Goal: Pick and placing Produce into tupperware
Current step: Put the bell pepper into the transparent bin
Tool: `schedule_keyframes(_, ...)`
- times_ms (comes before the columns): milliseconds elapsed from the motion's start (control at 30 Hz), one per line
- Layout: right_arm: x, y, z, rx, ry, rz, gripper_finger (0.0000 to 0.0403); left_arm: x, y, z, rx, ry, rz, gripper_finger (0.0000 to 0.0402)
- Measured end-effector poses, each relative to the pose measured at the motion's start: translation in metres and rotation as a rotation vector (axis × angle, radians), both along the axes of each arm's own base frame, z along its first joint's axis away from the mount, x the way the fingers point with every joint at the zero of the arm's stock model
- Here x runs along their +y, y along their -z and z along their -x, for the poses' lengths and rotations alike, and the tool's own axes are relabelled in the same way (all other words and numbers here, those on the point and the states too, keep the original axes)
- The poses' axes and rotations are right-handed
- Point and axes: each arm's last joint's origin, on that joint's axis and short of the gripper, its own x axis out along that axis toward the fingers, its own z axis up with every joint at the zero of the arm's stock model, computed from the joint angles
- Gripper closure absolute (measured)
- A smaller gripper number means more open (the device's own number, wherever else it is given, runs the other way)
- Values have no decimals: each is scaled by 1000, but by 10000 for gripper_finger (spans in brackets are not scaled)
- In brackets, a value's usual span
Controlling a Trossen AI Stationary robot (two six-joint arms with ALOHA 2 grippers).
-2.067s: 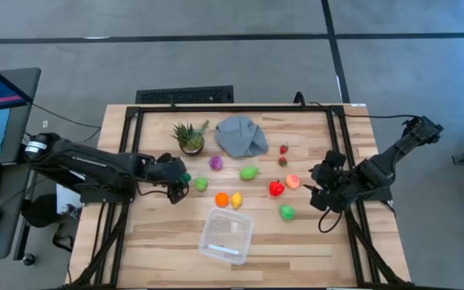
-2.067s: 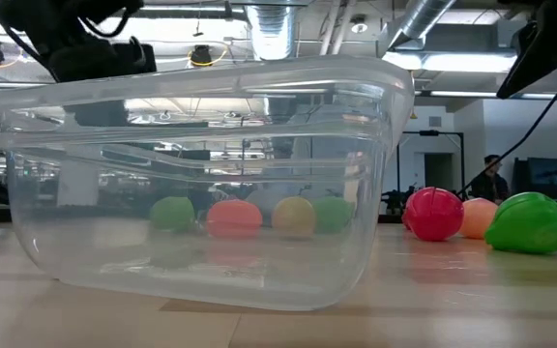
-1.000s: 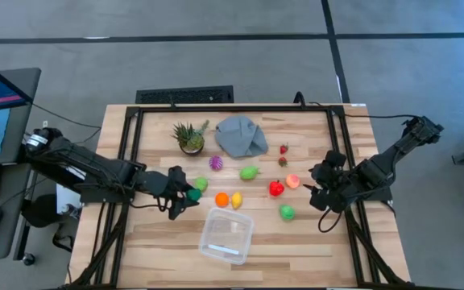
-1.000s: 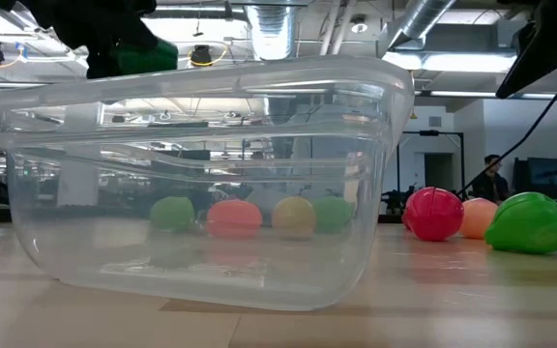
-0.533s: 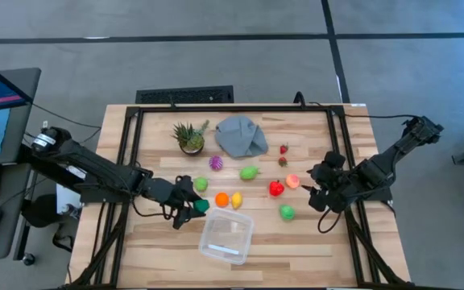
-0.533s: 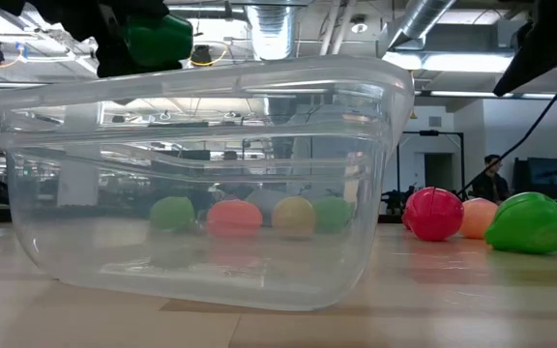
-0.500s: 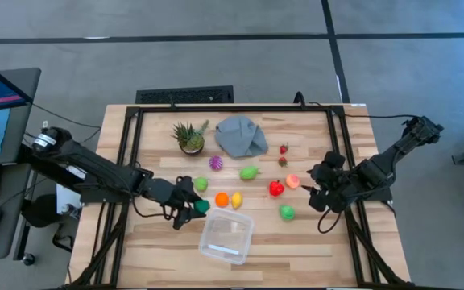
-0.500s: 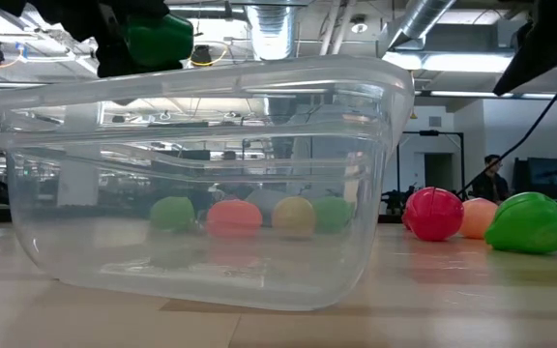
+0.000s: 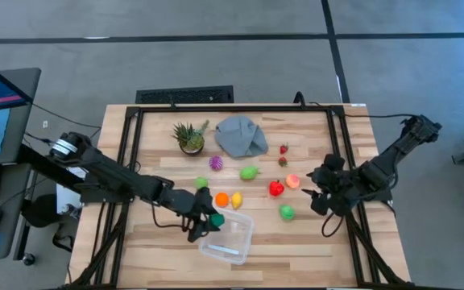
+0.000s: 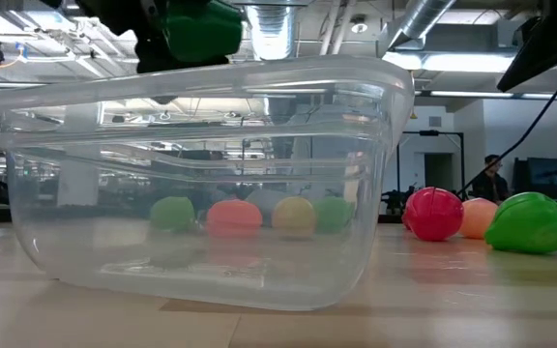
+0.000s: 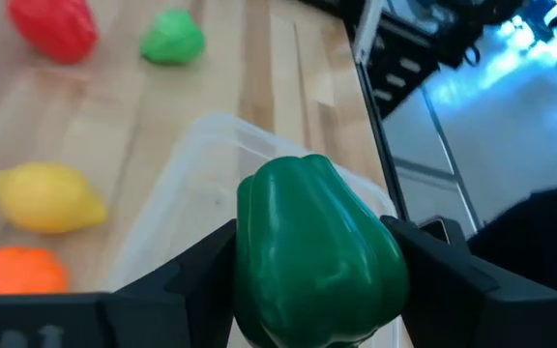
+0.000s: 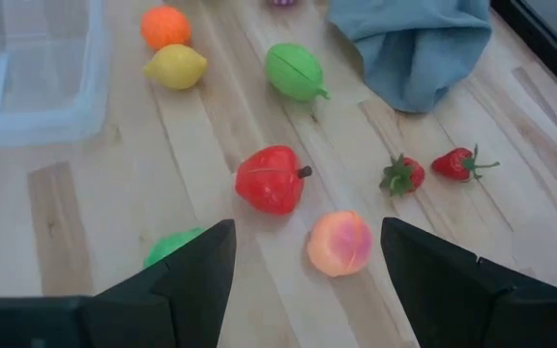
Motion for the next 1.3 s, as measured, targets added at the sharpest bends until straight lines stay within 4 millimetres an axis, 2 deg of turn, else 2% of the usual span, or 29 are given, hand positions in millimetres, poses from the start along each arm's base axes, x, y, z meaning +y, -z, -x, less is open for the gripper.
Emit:
schedule_keyframes(267, 9, -1, 5, -50, -28, 3, 121, -1, 6, -13, 17, -4, -16, 181)
schedule_keyframes(700, 29, -5, 20, -179, -98, -6, 121, 1, 15, -14, 72, -97, -22, 180)
schedule_keyframes(800, 31, -5, 23, -203, -93, -6, 121, -2, 23, -16, 132, -95, -42, 180)
schedule_keyframes(1133, 34, -5, 26, -211, -106, -15, 121, -21, 30, -54, 219, -42, -171, 180)
schedule_keyframes(1300, 36, -5, 28, -214, -122, -21, 121, -20, 32, -50, 294, -38, -224, 180)
